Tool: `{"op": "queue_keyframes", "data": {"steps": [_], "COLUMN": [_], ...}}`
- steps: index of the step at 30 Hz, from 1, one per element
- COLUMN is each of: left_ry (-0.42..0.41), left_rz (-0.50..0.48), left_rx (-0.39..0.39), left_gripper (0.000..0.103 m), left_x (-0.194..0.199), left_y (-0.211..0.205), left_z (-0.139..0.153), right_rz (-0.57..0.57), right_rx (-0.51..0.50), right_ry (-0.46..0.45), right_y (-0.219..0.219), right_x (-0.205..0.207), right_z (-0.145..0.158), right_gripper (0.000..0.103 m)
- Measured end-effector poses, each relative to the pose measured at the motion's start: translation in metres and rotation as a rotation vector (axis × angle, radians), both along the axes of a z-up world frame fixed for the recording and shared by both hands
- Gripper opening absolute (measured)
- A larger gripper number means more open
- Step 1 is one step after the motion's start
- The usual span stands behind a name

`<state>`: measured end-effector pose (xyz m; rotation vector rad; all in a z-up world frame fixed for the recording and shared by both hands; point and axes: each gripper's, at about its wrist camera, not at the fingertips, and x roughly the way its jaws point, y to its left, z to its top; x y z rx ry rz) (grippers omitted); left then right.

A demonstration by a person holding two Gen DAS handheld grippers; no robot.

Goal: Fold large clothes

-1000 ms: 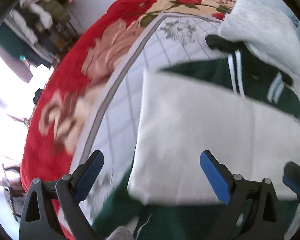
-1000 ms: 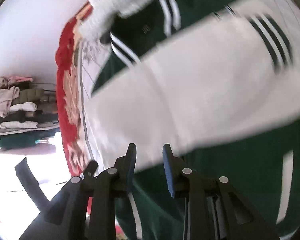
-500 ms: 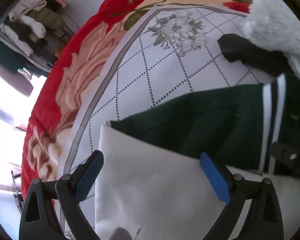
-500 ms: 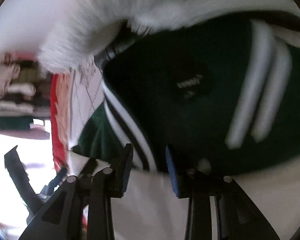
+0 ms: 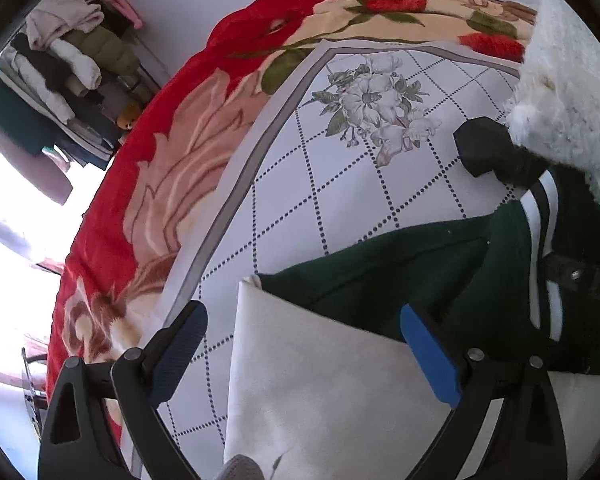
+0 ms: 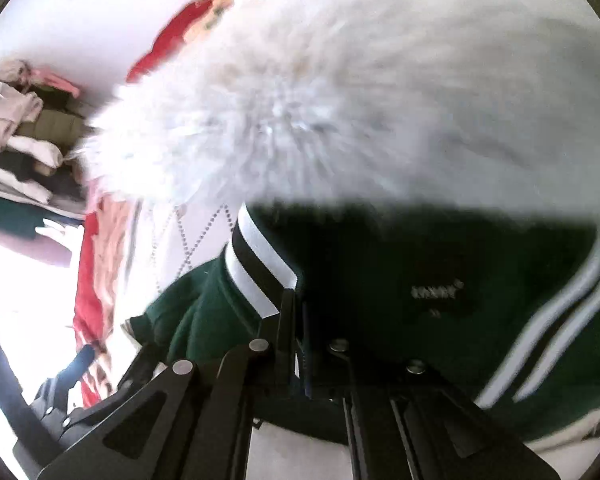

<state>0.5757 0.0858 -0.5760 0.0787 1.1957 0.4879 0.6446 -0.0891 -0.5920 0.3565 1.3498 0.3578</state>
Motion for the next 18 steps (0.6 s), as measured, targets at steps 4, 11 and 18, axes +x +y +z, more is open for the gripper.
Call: {"op": "queue_keyframes", "data": {"steps": [4,11,18], "left_ry": [0.000,-0.050,-0.015], "left_rz": [-0.005,-0.066,-0.173], "left_rx": [-0.058,-0.181,-0.286], "left_gripper": [0.099,0.099,0.099], "left_x": [-0.006,-0.065,-0.139], "left_y": [-0.003,-0.045,-0.110], "left_z": [0.009,0.064,0.098], "right_rz": [0.016,-0.090,-0.370], "right_rx": [0.014,0.020,-0.171], "right_ry": [0.110,0.017,-0.233], "right_y": [0.002,-0.072,-0.200], "right_x": [0.005,-0.091,-0.246], "right_z": [-0.009,0.078,0.173], "right_gripper": [0.024,0.041,0.076]}}
